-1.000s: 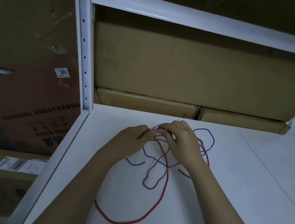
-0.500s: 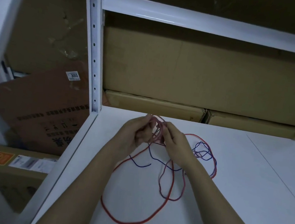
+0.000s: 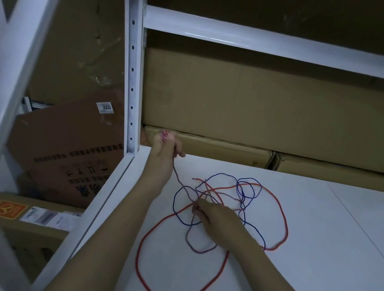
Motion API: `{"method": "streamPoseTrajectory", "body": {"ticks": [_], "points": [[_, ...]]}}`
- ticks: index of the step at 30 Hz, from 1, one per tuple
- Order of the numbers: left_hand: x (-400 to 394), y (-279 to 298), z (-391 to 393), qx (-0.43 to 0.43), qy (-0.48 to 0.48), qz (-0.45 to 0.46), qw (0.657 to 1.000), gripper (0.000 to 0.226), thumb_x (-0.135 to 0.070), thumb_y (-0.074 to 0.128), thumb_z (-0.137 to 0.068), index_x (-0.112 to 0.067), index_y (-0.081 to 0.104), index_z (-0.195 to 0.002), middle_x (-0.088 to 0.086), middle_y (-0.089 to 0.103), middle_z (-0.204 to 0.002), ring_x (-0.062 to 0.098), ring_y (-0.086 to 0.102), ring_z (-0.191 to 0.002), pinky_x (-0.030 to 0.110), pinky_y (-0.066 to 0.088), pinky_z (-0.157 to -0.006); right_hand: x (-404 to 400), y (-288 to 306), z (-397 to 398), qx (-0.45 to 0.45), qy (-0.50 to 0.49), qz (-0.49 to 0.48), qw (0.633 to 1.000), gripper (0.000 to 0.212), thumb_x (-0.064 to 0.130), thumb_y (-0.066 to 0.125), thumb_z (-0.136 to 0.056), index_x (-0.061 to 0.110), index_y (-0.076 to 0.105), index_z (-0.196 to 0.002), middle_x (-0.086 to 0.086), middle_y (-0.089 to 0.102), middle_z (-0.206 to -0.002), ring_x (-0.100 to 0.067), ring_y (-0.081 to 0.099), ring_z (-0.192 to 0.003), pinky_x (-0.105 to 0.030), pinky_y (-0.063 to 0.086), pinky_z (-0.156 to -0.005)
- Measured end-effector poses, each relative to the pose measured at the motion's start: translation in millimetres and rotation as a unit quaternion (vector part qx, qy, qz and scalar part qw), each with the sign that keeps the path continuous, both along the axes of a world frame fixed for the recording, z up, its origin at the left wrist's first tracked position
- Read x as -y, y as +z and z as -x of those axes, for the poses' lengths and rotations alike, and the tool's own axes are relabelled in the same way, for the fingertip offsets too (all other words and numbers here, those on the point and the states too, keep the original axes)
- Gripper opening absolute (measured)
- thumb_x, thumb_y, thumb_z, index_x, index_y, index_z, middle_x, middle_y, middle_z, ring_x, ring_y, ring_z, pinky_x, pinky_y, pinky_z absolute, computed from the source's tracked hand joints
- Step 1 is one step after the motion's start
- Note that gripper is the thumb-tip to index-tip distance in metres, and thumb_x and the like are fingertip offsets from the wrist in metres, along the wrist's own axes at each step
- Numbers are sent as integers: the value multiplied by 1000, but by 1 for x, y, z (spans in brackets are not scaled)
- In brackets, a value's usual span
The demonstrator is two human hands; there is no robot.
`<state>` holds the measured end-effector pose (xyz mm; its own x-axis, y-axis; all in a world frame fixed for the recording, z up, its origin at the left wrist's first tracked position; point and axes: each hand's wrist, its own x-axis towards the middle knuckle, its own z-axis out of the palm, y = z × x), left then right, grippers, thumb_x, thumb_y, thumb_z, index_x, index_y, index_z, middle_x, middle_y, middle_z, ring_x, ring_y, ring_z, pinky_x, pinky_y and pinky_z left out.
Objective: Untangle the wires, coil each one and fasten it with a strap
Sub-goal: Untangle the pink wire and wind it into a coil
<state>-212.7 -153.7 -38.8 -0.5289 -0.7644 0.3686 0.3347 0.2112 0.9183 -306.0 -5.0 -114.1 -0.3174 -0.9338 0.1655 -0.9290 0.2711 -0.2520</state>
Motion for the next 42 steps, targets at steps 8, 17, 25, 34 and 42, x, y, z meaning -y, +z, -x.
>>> {"method": "streamPoseTrajectory", "body": {"ticks": [8, 17, 25, 34, 42], "points": [[5, -24, 8, 145, 39, 208, 967, 17, -19, 33, -103, -5, 40, -96, 0, 59, -82, 13, 51, -62, 34, 44, -64, -17, 9, -9, 31, 6, 99, 995, 28, 36, 35, -102, 21, 58, -111, 1, 70, -97, -20, 63, -84, -32, 48, -71], [-18, -39, 16, 324, -13, 379, 867, 32, -28, 37, -103, -3, 46, -120, 17, 62, -94, 38, 61, -90, 41, 49, -74, -42, 47, 9, -43, -72, 226, 970, 25, 23, 48, -95, 12, 70, -100, -3, 73, -90, -27, 65, -79, -29, 42, -60], [-34, -47, 13, 332, -139, 268, 894, 38, -55, 22, -98, -37, 45, -74, -13, 51, -65, 3, 51, -65, 24, 35, -60, -38, 72, 32, -49, -81, 268, 959, 13, 12, 56, -95, 15, 69, -96, 5, 71, -91, -17, 61, -77, -25, 38, -61], [-31, -21, 3, 204, -228, 118, 945, 51, -47, 38, -99, -32, 54, -53, -10, 41, -48, 3, 37, -45, 20, 42, -64, -27, 72, 39, 171, -92, 267, 944, 20, 37, 57, -94, 28, 67, -78, 13, 59, -64, -5, 49, -59, -24, 39, -59], [-25, -1, 5, 162, -127, 72, 976, 53, -41, 41, -100, -28, 50, -49, -11, 38, -46, 5, 36, -46, 28, 36, -64, -36, 73, 23, 460, -81, 274, 841, 7, 15, 61, -92, 14, 62, -98, -6, 59, -64, -19, 53, -61, -28, 44, -64]]}}
